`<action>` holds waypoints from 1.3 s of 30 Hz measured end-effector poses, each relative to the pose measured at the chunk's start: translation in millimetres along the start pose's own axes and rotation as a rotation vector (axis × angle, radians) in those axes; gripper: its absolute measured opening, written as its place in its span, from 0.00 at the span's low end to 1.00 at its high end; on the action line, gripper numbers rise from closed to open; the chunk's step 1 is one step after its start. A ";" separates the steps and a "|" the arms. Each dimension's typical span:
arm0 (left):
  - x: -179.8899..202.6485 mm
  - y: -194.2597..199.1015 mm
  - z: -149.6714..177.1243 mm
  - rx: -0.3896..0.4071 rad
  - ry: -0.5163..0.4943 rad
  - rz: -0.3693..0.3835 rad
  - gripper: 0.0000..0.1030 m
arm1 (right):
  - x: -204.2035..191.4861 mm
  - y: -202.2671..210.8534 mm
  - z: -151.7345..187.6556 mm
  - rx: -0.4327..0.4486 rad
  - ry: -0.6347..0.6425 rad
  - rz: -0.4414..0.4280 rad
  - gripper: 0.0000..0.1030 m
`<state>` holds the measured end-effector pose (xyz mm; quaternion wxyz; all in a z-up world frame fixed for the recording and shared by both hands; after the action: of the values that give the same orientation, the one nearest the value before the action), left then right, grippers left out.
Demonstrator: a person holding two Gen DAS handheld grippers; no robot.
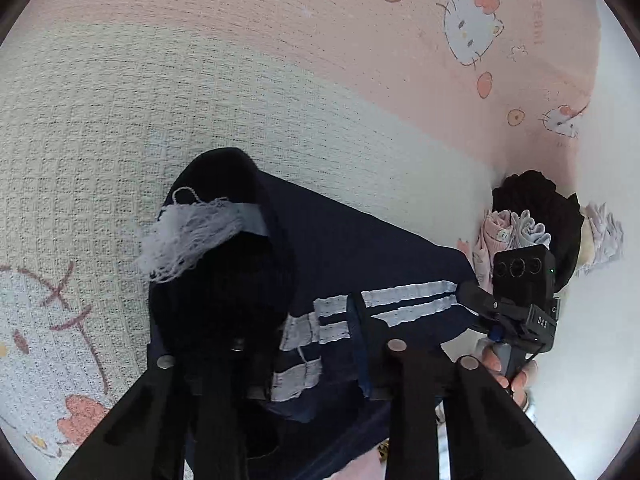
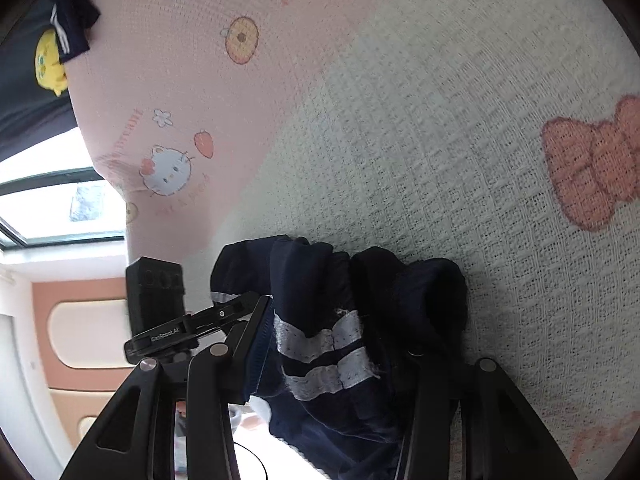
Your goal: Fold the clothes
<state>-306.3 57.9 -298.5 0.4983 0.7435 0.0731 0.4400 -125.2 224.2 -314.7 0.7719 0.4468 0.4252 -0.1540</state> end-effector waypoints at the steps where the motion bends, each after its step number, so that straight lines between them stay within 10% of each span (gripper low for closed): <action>1: -0.7 0.4 1.3 0.014 -0.002 -0.014 0.19 | -1.5 -0.2 1.0 0.013 0.022 0.021 0.42; 12: 6.5 10.2 12.9 0.129 0.013 -0.145 0.06 | -32.2 -4.2 10.5 0.120 0.349 0.367 0.32; 21: 19.8 38.9 6.7 0.182 0.017 -0.103 0.05 | -71.2 11.3 16.2 0.178 0.528 0.422 0.14; 39: 18.6 83.6 -27.5 0.260 0.054 -0.003 0.05 | -78.3 27.2 -24.5 0.101 0.175 0.075 0.23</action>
<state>-342.7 45.5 -217.1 0.3961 0.7896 0.1439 0.4460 -167.4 248.2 -243.3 0.7134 0.5124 0.4659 -0.1066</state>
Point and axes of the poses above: each gripper's, at about its wrist camera, not at the fingertips, and y roughly against the way its jaws point, x to its right, z to its underside, the point moved 8 cm from there along -y, roughly the way its jaws point, and after that the axes turned 14 degrees about -y, right-handed, at the moved point
